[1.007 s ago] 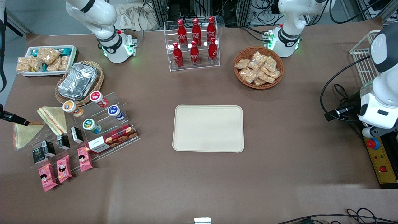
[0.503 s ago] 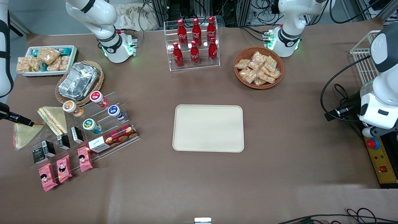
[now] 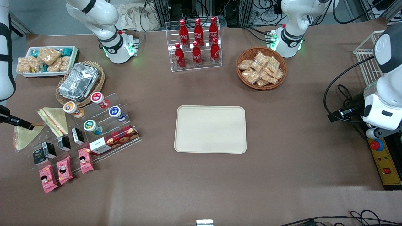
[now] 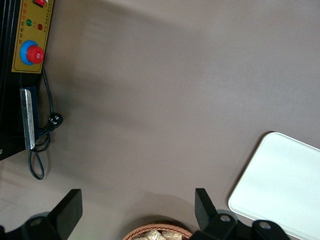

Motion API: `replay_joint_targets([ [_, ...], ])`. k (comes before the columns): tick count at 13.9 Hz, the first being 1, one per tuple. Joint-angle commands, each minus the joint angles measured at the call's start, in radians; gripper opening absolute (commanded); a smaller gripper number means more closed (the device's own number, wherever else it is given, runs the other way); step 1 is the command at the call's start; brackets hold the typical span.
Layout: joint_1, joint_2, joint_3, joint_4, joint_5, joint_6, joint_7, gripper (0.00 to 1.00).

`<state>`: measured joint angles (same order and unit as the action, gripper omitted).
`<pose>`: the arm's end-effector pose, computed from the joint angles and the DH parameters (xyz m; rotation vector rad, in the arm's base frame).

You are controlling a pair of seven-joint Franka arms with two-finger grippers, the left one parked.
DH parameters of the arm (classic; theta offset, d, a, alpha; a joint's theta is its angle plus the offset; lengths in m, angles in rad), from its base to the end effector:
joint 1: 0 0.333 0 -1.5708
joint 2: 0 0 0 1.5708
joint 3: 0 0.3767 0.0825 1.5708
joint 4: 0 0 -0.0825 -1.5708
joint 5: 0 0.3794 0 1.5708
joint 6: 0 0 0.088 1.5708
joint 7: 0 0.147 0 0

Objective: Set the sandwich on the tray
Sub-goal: 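Close the right gripper on the wrapped sandwich's crust edge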

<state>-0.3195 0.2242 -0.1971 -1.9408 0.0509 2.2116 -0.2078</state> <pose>0.5429 -0.2979 0.3976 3.0778 -0.5161 0.0740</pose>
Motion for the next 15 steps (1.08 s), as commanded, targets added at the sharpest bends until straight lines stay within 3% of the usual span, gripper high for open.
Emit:
replay_joint_targets([
  [1,-0.003,0.001,0.002,-0.001,0.021,0.02,-0.027,0.8],
  [4,-0.003,0.004,0.002,0.008,0.021,0.019,-0.067,0.49],
  [6,-0.003,0.006,0.002,0.011,0.021,0.019,-0.079,0.37],
  [9,-0.003,0.012,0.004,0.061,0.021,-0.012,-0.116,0.37],
  [15,0.017,0.077,0.039,0.426,0.012,-0.442,-0.199,0.37],
])
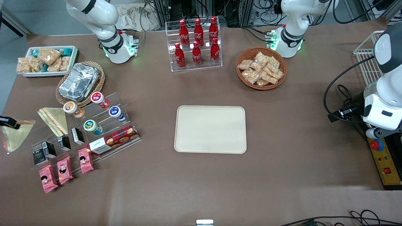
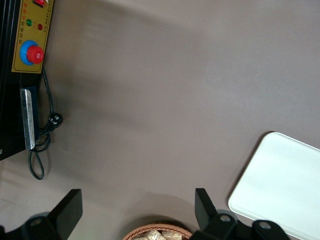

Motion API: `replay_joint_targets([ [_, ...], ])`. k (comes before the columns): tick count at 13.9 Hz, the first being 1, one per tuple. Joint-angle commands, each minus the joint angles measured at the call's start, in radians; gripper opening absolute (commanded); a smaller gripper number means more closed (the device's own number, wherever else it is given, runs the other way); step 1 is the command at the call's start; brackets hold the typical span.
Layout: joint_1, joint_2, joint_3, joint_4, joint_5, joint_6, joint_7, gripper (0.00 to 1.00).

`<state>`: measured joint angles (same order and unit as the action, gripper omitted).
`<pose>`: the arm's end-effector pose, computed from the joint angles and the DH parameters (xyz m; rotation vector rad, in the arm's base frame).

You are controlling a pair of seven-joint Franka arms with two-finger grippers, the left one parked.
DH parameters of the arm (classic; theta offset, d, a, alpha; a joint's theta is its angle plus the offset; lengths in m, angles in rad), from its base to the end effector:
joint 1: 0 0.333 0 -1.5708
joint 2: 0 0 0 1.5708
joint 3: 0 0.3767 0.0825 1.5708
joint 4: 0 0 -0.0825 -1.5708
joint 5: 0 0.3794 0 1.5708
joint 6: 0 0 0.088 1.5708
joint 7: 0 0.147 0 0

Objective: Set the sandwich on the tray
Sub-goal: 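Lift the sandwich out of the rack and carry it toward the beige tray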

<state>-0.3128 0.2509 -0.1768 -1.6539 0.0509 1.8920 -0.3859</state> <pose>0.5762 -0.2891 0.4850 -3.1286 0.1797 0.0093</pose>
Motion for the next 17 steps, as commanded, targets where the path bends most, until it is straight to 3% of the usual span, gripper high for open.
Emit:
replay_joint_targets([
  [1,0.012,0.05,0.043,0.181,0.009,-0.183,-0.021,0.37],
  [6,0.085,-0.004,0.195,0.252,-0.011,-0.384,-0.021,0.37],
  [11,0.308,-0.035,0.293,0.25,-0.02,-0.433,-0.011,0.37],
  [17,0.63,0.014,0.298,0.249,-0.069,-0.317,-0.008,0.37],
])
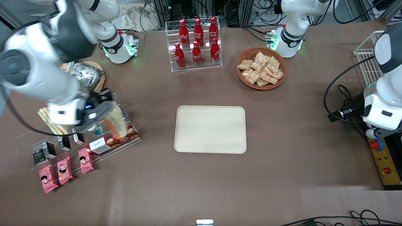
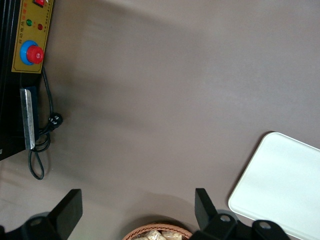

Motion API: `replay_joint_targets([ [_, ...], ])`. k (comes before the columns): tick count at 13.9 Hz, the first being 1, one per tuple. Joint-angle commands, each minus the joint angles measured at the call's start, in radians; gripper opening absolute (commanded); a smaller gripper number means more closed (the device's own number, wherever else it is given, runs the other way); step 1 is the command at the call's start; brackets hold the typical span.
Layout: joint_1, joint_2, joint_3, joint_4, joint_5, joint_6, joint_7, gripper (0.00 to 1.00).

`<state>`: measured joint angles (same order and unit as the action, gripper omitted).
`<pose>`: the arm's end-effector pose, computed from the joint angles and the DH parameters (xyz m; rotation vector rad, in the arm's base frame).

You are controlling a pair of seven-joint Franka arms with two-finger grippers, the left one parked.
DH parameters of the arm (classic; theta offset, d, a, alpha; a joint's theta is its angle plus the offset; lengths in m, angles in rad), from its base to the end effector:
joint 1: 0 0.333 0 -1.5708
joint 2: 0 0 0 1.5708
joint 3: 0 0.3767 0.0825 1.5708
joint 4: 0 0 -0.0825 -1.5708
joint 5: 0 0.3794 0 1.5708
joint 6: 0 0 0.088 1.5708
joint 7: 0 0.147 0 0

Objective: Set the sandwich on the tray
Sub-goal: 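Lift the sandwich out of the rack and carry it toward the beige tray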

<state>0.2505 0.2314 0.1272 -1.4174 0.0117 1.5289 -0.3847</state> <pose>0.5797 0.2220 0.5780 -2.8737 -1.1487 0.1826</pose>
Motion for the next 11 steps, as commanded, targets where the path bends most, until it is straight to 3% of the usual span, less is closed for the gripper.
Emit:
replay_joint_targets([
  [1,0.119,0.057,-0.006,0.014,-0.06,0.078,-0.011,0.37],
  [7,0.276,0.19,-0.006,0.014,-0.168,0.325,-0.04,0.37],
  [11,0.288,0.279,-0.006,0.014,-0.168,0.47,-0.21,0.37],
])
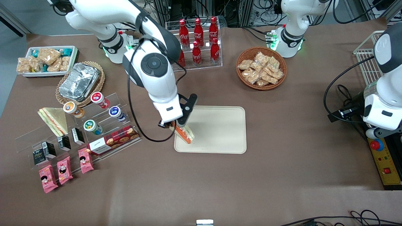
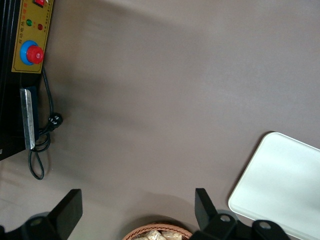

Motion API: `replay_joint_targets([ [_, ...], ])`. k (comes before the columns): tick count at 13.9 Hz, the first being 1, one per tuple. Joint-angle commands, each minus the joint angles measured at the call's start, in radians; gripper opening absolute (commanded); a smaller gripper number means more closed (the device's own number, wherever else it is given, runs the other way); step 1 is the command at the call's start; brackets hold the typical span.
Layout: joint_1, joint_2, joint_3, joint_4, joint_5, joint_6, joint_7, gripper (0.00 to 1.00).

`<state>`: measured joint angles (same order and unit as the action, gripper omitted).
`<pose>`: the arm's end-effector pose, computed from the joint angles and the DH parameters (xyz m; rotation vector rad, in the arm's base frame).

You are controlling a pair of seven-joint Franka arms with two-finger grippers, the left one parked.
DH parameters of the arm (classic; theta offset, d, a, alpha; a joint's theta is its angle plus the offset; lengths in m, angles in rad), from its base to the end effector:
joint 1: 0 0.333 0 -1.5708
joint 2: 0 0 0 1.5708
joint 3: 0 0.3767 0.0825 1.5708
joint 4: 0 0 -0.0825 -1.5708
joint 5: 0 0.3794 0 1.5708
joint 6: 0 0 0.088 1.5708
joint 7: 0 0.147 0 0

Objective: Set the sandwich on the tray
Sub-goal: 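Lower the held sandwich onto the beige tray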

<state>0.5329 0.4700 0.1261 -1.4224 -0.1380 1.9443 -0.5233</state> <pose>0.5923 0.4197 0.4499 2.5223 1.7516 0.0932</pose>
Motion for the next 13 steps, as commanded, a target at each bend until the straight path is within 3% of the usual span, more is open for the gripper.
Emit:
replay_joint_targets([
  [1,0.015,0.064,-0.005,0.019,-0.02,0.082,-0.095,0.37],
  [5,0.059,0.159,-0.006,0.019,-0.032,0.22,-0.17,0.37],
  [13,0.148,0.289,-0.013,0.019,-0.164,0.36,-0.178,0.38],
])
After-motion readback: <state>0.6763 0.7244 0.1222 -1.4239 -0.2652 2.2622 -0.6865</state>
